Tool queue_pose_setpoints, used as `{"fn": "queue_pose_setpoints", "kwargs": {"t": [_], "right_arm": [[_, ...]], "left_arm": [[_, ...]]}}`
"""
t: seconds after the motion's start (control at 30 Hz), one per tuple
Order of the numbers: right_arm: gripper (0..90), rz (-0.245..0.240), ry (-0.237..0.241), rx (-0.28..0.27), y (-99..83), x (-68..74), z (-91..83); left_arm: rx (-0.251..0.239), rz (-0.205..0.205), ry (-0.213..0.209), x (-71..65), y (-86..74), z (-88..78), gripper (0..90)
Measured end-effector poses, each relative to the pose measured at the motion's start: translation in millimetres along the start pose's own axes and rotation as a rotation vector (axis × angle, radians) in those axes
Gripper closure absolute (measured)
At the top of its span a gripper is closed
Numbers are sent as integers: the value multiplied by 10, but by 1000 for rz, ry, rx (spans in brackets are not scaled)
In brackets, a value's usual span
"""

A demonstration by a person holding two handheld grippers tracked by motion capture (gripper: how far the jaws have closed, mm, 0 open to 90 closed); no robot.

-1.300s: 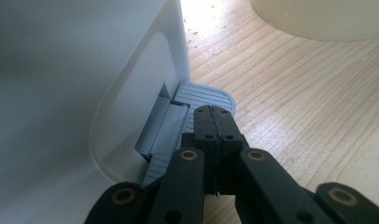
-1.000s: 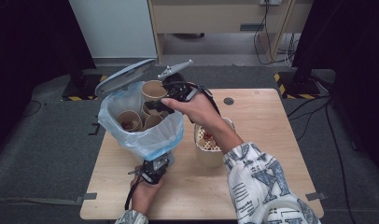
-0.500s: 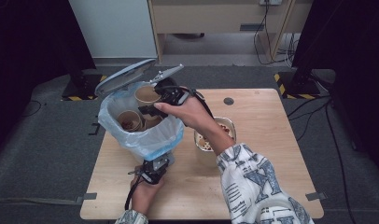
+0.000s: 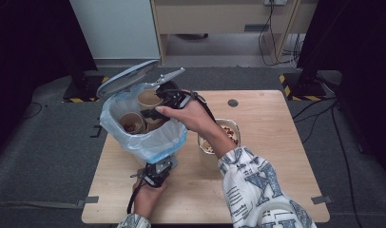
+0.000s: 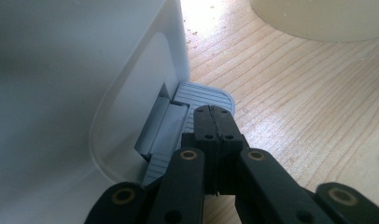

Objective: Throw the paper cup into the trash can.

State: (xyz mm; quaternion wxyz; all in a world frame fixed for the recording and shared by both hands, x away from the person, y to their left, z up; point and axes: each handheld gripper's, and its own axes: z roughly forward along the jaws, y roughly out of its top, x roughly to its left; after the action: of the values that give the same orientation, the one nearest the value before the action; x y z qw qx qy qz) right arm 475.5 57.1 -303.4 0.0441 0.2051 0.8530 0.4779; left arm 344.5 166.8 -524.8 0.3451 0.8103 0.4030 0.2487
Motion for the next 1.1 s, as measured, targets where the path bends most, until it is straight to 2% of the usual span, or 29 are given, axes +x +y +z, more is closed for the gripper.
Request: {"fn": "queue_pose_setpoints", "kwargs": {"t": [0.33,0.37,0.43,0.47,0.5,0.6,0.77,0.87,1.1], "right_arm": [[294,-4,3,38,1,59,129],[273,-16,8,51,-4,71,158],[156,3,39,77,-9,103,192],[131,-13,57,82,-13,121,211],[117,-32,49,80,-18,131,219],[96,-19,58,81,-21,144,217],[89,-28,56,45,-11,138,176],[90,-26,32,30,-1,118,140],[95,-5,19,-19,17,70,60]], "left_arm": [[0,-1,-1,0,0,0,893],[0,-2,0,-1,0,0,893],[-1,0,-2,2,-1,1,893],[-1,0,-2,2,-1,1,893],[-2,0,-2,1,-1,1,893],[-1,1,-2,1,0,1,893],[-1,1,-1,-1,0,1,893],[-1,0,0,-3,0,1,893],[-1,0,0,-4,0,1,893]]}}
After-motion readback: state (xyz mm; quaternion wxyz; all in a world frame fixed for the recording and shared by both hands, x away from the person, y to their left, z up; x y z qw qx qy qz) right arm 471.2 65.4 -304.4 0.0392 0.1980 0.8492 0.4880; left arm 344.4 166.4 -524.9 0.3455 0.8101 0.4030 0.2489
